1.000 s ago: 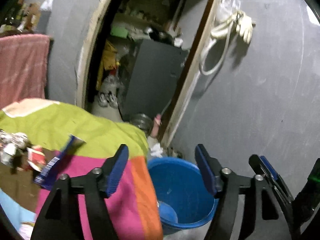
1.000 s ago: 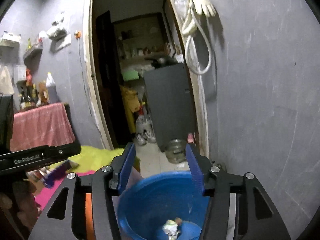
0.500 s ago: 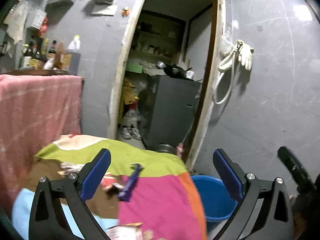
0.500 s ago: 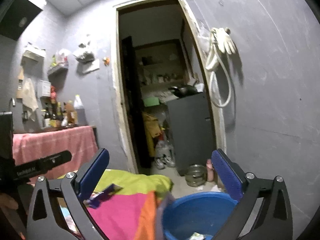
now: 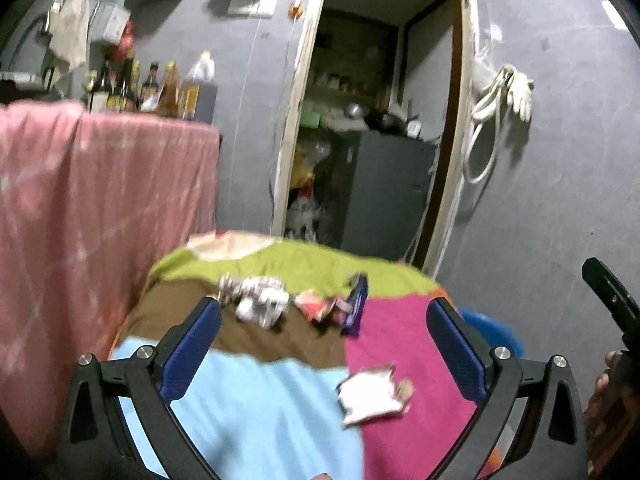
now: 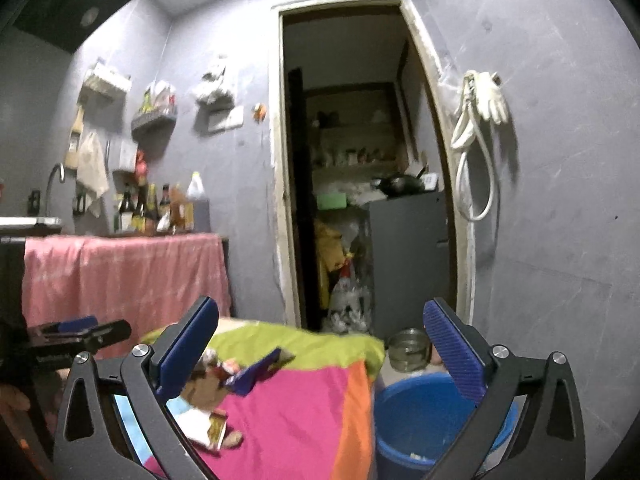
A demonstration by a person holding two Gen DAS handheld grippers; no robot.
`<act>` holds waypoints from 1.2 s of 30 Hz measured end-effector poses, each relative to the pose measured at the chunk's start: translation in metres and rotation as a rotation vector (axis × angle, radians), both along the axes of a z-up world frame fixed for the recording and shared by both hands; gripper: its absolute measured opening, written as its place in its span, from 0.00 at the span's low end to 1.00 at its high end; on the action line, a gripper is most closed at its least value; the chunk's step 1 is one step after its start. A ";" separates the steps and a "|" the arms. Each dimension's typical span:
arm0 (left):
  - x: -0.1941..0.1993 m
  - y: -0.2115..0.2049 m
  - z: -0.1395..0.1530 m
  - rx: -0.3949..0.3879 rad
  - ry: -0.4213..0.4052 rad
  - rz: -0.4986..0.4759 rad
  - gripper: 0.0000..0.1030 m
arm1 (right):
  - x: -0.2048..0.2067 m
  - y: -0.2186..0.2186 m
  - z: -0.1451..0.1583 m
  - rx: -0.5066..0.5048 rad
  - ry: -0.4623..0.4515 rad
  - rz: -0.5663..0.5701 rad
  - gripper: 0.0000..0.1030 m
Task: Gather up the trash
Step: 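Move both grippers back over the bedspread toward the white paper wrapper, then grasp the white paper wrapper with the left gripper while the right gripper grasps the brown crumb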
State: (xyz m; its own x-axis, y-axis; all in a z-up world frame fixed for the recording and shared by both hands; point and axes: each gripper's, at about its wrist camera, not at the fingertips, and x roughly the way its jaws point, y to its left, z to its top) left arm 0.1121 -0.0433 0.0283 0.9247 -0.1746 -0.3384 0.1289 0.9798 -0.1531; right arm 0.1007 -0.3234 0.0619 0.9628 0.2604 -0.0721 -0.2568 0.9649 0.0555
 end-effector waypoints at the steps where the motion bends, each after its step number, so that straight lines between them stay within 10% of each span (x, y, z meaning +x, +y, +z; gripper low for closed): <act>1: 0.001 0.003 -0.005 -0.008 0.020 -0.006 0.97 | 0.001 0.004 -0.004 -0.010 0.017 0.007 1.00; 15: 0.035 0.010 -0.050 -0.073 0.271 -0.077 0.96 | 0.030 0.041 -0.063 -0.107 0.248 0.085 0.96; 21: 0.049 0.004 -0.063 -0.101 0.371 -0.170 0.66 | 0.041 0.041 -0.077 -0.110 0.315 0.095 0.85; 36: 0.053 -0.010 -0.070 -0.128 0.475 -0.243 0.36 | 0.053 0.037 -0.091 -0.109 0.397 0.112 0.81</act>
